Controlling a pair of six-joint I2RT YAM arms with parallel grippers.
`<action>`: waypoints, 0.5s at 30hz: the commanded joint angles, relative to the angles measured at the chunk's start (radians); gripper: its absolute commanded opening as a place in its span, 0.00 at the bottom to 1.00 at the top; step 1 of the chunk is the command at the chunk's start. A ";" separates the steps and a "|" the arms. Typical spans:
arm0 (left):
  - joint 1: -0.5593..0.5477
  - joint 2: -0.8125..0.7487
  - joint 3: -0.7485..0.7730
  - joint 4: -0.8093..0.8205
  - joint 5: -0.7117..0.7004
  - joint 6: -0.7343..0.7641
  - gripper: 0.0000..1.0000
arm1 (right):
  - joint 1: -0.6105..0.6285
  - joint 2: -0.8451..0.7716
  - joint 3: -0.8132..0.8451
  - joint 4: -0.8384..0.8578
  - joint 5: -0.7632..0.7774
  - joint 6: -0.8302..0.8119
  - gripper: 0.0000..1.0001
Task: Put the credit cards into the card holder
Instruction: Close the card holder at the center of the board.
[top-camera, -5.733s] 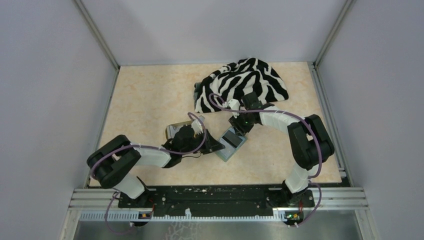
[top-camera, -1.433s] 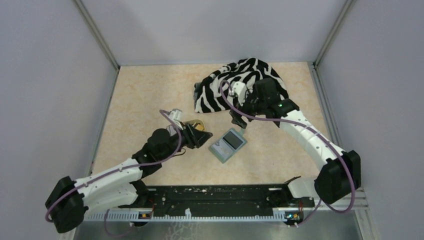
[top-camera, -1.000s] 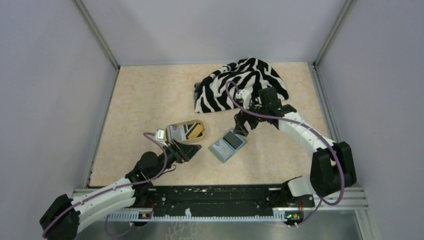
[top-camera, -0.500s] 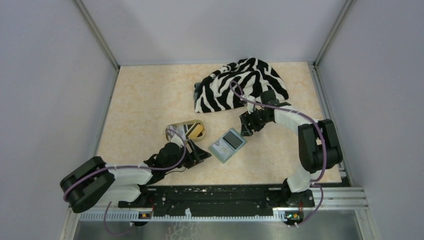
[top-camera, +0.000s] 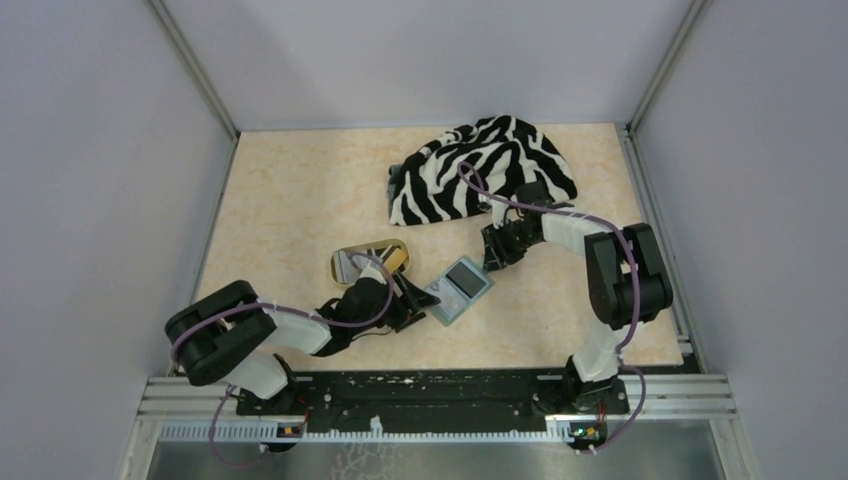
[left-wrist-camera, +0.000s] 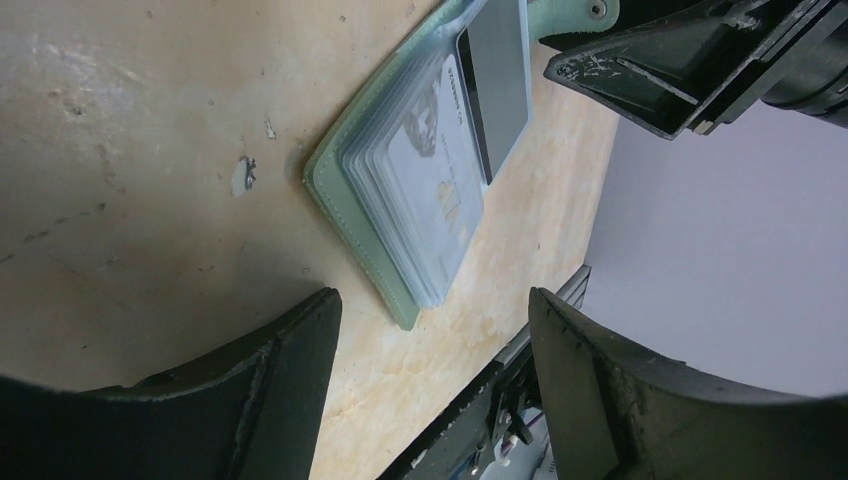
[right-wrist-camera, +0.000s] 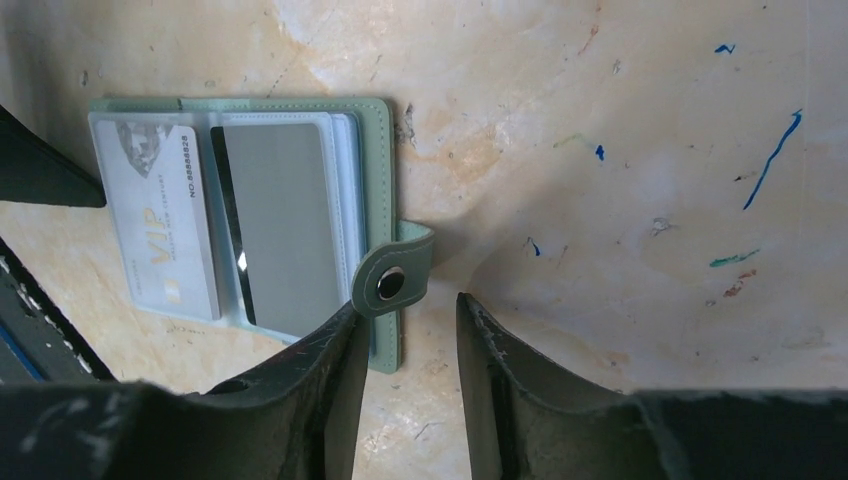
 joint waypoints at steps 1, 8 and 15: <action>-0.006 0.054 0.001 0.034 -0.053 -0.044 0.76 | 0.008 0.016 0.045 0.009 -0.026 0.014 0.34; -0.006 0.099 -0.011 0.138 -0.080 -0.065 0.74 | 0.015 0.025 0.044 0.000 -0.036 0.014 0.25; -0.006 0.132 -0.016 0.302 -0.074 -0.009 0.72 | 0.034 0.037 0.053 -0.025 -0.056 0.004 0.20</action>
